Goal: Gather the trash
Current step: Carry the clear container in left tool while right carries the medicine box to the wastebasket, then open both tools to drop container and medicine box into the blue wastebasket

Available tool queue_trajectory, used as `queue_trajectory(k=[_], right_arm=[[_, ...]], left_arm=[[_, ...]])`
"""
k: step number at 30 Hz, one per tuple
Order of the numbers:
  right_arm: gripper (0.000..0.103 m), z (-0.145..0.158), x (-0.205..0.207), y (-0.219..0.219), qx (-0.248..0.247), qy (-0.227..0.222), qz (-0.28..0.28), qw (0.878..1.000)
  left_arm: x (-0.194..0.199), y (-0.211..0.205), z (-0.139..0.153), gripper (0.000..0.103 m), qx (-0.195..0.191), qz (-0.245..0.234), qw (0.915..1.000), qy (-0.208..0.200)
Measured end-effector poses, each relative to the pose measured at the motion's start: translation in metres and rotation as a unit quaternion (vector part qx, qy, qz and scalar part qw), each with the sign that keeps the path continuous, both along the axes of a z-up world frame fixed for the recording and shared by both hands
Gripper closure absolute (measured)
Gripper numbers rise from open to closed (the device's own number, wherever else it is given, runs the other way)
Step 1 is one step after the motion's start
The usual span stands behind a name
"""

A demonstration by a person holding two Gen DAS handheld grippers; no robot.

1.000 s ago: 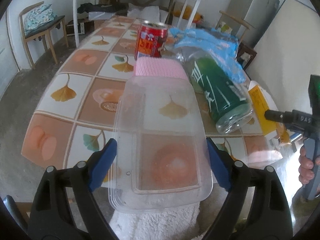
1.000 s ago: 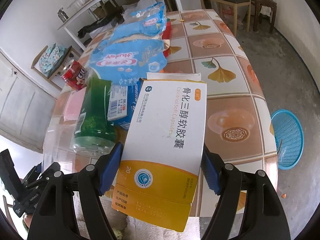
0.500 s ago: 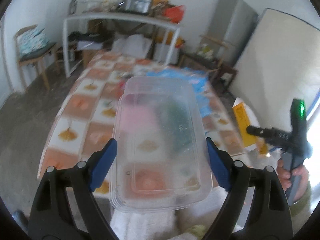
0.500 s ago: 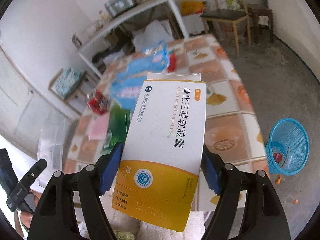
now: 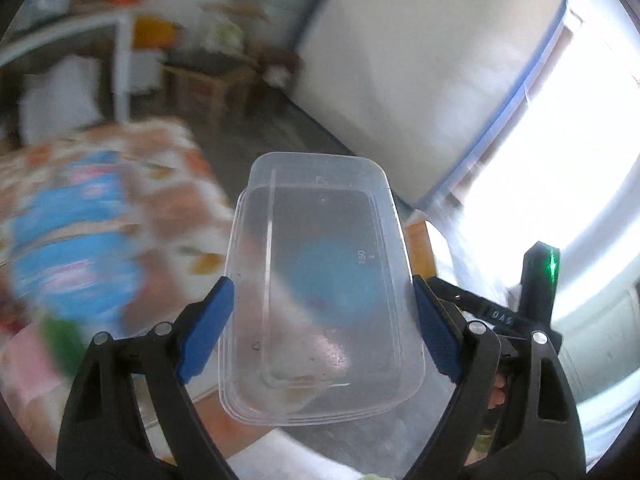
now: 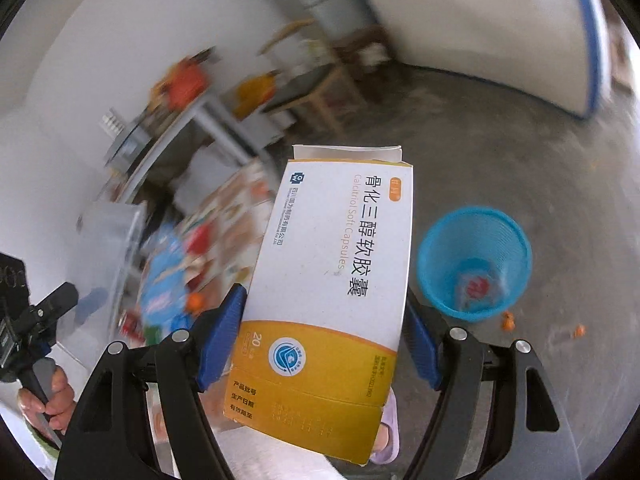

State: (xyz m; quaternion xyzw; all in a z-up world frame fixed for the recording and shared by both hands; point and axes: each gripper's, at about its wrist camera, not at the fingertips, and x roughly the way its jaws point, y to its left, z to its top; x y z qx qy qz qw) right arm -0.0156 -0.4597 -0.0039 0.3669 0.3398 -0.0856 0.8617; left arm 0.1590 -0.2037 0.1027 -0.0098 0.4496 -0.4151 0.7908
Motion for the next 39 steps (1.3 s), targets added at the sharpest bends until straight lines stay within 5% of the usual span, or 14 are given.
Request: queue_trajectory(k=[6,13,20,28,39], right_arm=[[0.031,-0.075,-0.009,-0.07,0.079,0.036,-0.067,0.994],[0.031,-0.182,0.017,-0.135,0.168,0.083,-0.122,0.975],[0.027,-0.272,0.051,-0.184,0.221,0.112,-0.157,0.956],[0.027,-0.324,0.065,-0.214,0.237,0.121,-0.173,0.948],[0.026,-0.303,0.038,-0.217,0.218,0.099,-0.191,0.952]], left_arm=[[0.043,-0.139,-0.08,0.02,0.082,-0.074,0.988,0.108],[0.079,-0.25,-0.193,0.019,0.159,-0.083,0.9635,0.199],[0.108,-0.305,-0.26,0.018,0.198,-0.062,0.955,0.212],[0.118,-0.33,-0.282,0.018,0.195,-0.058,0.951,0.233],[0.113,-0.319,-0.257,0.014,0.157,-0.049,0.9597,0.228]])
